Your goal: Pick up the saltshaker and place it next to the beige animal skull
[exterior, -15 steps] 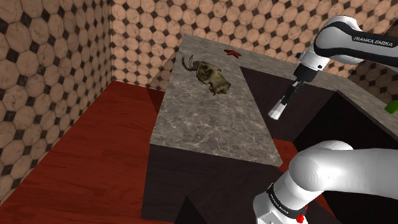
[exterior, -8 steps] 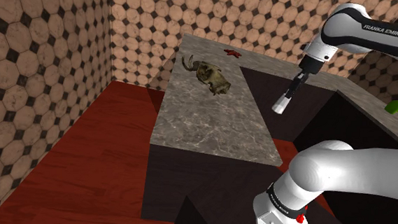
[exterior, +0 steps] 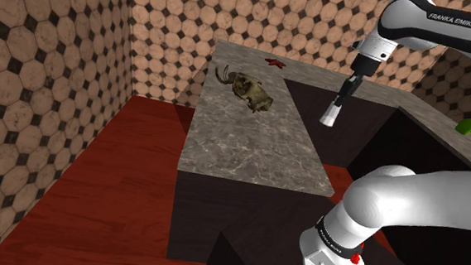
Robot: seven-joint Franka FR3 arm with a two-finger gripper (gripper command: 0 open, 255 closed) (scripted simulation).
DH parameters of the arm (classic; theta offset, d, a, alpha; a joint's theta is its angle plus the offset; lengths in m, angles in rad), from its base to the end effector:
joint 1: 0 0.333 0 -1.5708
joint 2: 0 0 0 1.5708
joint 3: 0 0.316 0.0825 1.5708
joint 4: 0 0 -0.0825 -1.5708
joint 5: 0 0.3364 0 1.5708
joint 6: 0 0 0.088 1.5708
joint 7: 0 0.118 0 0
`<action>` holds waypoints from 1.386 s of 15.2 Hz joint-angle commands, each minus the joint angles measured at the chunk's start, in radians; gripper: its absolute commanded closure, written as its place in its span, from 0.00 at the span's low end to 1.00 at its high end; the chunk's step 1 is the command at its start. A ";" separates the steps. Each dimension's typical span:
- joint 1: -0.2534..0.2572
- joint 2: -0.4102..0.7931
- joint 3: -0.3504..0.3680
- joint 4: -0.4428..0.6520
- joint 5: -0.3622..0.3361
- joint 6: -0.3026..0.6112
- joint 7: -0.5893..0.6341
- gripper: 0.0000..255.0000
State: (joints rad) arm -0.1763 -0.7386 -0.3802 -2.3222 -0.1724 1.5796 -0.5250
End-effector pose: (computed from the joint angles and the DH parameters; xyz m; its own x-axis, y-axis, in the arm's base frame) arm 0.2169 -0.1974 0.5609 0.9974 0.0711 0.0063 0.0714 -0.9935 -0.0891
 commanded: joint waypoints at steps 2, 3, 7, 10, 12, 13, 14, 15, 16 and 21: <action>0.037 0.075 0.029 0.040 0.041 0.033 0.045 1.00; 0.048 0.102 0.038 0.055 0.054 0.044 0.058 1.00; 0.092 0.217 0.069 0.127 0.103 0.084 0.108 1.00; 0.122 0.307 0.089 0.193 0.137 0.106 0.140 1.00; 0.140 0.369 0.101 0.244 0.159 0.117 0.160 1.00; 0.149 0.401 0.107 0.271 0.169 0.121 0.169 1.00; 0.157 0.433 0.112 0.299 0.179 0.124 0.178 1.00; 0.165 0.466 0.117 0.329 0.189 0.126 0.187 1.00; 0.172 0.498 0.122 0.360 0.199 0.128 0.195 1.00; 0.202 0.669 0.144 0.537 0.244 0.119 0.234 1.00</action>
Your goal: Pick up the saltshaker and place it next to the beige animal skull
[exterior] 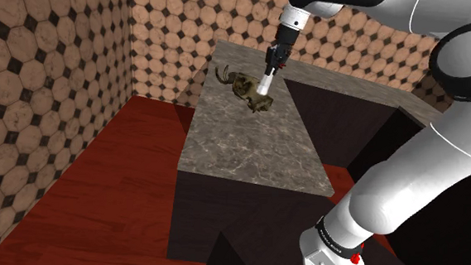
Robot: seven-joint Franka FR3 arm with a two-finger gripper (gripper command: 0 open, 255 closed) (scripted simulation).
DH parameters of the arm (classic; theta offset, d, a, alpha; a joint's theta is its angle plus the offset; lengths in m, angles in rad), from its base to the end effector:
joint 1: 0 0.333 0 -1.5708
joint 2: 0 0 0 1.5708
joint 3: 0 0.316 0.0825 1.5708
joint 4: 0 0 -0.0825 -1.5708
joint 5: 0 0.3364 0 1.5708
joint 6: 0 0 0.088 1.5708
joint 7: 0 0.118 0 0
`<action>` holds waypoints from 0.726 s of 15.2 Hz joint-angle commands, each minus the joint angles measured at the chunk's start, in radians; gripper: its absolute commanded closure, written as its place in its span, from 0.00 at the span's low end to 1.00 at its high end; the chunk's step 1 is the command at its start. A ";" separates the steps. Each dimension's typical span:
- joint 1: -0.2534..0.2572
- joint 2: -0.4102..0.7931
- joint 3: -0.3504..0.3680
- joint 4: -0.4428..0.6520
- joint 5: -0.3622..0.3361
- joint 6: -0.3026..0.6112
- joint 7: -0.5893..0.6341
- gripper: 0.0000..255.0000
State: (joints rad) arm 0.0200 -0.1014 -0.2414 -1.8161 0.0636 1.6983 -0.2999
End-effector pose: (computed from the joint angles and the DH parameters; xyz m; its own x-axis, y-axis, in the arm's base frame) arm 0.4702 -0.1042 0.5686 0.9975 0.0709 0.0068 0.0712 -0.9935 -0.0890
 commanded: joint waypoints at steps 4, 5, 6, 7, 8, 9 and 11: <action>0.022 0.178 0.020 0.203 0.042 -0.027 0.039 1.00; 0.025 0.217 0.024 0.252 0.050 -0.037 0.046 1.00; 0.027 0.257 0.028 0.304 0.058 -0.049 0.054 1.00; 0.028 0.298 0.031 0.359 0.066 -0.063 0.061 1.00; 0.029 0.341 0.035 0.417 0.074 -0.078 0.069 1.00; 0.029 0.386 0.038 0.480 0.082 -0.096 0.077 1.00; 0.027 0.484 0.046 0.623 0.098 -0.140 0.095 1.00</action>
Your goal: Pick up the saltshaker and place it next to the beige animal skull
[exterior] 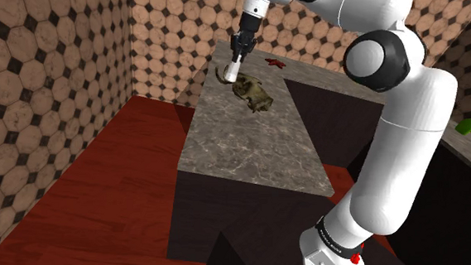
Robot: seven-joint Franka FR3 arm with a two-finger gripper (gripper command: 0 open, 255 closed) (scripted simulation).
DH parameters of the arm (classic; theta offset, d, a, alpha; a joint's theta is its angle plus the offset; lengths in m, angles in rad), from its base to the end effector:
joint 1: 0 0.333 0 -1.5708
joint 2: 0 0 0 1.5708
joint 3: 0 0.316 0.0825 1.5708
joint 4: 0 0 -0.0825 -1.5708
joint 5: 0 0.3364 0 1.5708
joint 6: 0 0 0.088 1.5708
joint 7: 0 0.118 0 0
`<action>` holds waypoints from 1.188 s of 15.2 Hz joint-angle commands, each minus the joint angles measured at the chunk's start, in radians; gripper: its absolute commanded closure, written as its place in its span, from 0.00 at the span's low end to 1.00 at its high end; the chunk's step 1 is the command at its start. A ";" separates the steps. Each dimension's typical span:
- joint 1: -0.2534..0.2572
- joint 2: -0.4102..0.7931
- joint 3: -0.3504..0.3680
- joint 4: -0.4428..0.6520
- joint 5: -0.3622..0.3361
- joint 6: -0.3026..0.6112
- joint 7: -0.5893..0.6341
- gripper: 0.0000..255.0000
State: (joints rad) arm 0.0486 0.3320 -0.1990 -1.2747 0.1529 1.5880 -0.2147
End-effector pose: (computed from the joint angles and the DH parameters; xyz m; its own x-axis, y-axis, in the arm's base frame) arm 0.6032 -0.0522 0.5590 0.9975 0.0706 0.0065 0.0709 -0.9935 -0.0889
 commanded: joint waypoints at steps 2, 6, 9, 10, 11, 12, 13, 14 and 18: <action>-0.010 0.168 0.013 0.262 0.026 -0.092 0.030 1.00; -0.014 0.257 0.021 0.365 0.035 -0.104 0.045 1.00; -0.005 0.231 0.020 0.280 0.032 -0.046 0.039 1.00; -0.002 0.224 0.019 0.255 0.031 -0.029 0.037 1.00; 0.000 0.219 0.019 0.232 0.030 -0.011 0.036 1.00; 0.002 0.213 0.019 0.210 0.030 0.005 0.034 1.00; 0.004 0.209 0.018 0.189 0.029 0.022 0.032 1.00; 0.006 0.204 0.018 0.168 0.029 0.038 0.031 1.00; 0.012 0.193 0.018 0.096 0.028 0.098 0.024 1.00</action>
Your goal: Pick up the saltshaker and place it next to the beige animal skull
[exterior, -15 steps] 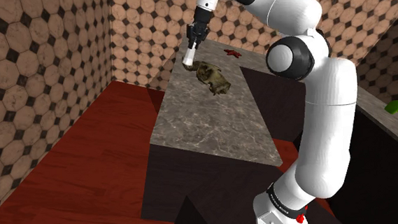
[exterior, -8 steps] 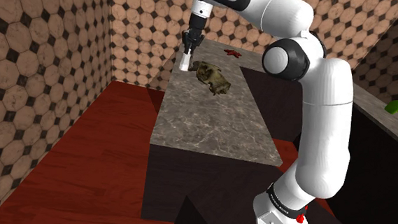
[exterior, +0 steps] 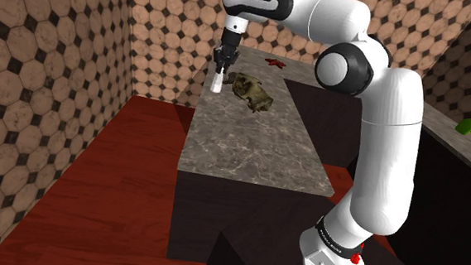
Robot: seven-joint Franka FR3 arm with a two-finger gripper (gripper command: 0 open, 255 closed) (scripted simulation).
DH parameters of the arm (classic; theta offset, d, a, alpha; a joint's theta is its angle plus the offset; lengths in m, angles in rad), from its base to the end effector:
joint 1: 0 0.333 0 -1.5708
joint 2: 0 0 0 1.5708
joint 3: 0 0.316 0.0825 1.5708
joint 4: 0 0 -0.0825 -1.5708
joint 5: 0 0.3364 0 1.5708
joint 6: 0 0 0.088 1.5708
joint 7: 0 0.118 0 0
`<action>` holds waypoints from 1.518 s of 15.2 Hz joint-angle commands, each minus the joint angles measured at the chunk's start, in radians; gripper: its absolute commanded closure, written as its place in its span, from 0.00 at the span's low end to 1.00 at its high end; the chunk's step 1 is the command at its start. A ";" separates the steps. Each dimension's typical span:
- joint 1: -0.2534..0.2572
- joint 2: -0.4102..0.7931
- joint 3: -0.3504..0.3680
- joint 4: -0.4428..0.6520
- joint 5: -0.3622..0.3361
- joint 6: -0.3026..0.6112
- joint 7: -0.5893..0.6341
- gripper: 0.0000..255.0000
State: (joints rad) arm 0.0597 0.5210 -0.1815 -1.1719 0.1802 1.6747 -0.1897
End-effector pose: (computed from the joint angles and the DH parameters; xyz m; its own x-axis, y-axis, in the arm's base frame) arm 0.6579 -0.0308 0.4914 0.9975 0.0711 0.0059 0.0713 -0.9934 -0.0894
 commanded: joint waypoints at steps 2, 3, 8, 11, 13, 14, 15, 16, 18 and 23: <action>0.003 0.001 0.001 -0.039 0.001 0.040 -0.004 1.00; 0.004 0.000 0.001 -0.054 0.001 0.054 -0.005 1.00; 0.008 -0.001 0.002 -0.122 0.003 0.121 -0.012 1.00; 0.010 0.002 0.002 -0.158 0.005 0.159 -0.017 1.00; 0.011 0.006 0.003 -0.179 0.006 0.184 -0.020 1.00; 0.012 0.008 0.003 -0.190 0.007 0.196 -0.021 1.00; 0.012 0.010 0.004 -0.199 0.008 0.208 -0.023 1.00; 0.012 0.012 0.004 -0.209 0.009 0.220 -0.024 1.00; 0.013 0.018 0.005 -0.227 0.011 0.244 -0.027 1.00; 0.014 0.032 0.007 -0.259 0.015 0.289 -0.034 1.00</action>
State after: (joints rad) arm 0.0732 0.5518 -0.1744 -1.4255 0.1952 1.9567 -0.2223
